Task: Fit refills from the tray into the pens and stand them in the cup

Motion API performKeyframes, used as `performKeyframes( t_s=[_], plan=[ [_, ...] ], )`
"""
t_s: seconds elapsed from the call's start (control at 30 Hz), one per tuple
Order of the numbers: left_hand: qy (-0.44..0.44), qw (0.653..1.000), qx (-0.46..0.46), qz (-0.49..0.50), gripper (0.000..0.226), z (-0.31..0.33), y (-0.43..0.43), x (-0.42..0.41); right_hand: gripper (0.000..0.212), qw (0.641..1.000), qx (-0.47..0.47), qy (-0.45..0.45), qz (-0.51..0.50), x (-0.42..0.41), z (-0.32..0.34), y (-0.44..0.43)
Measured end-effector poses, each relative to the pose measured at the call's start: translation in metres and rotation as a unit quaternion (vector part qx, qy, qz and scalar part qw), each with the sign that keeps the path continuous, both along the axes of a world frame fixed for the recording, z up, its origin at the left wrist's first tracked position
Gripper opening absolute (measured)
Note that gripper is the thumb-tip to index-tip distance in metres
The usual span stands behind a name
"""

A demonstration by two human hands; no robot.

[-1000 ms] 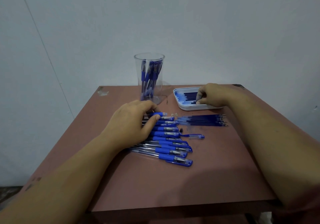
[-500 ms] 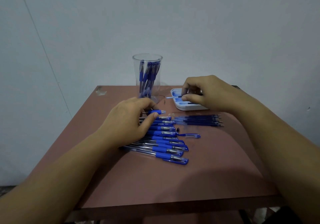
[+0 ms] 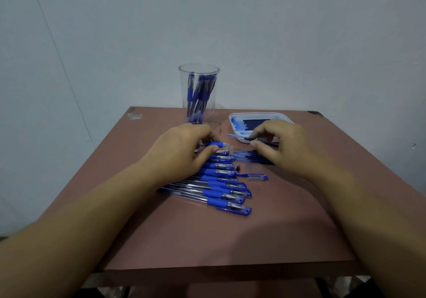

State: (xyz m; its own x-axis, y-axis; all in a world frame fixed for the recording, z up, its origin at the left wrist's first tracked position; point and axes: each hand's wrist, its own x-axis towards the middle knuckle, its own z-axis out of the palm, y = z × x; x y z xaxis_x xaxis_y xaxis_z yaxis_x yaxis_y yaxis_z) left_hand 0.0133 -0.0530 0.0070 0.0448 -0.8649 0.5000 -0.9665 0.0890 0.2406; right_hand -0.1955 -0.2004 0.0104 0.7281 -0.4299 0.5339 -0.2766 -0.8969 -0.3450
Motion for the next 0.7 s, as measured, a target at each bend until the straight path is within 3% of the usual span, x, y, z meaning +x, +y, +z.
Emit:
performKeyframes(
  t_s=[0.7],
  plan=[
    [0.085,0.995,-0.022,-0.047,0.013,-0.003,0.003,0.021,0.010,0.997,-0.028,-0.058,0.049,0.008,-0.005,0.010]
  ],
)
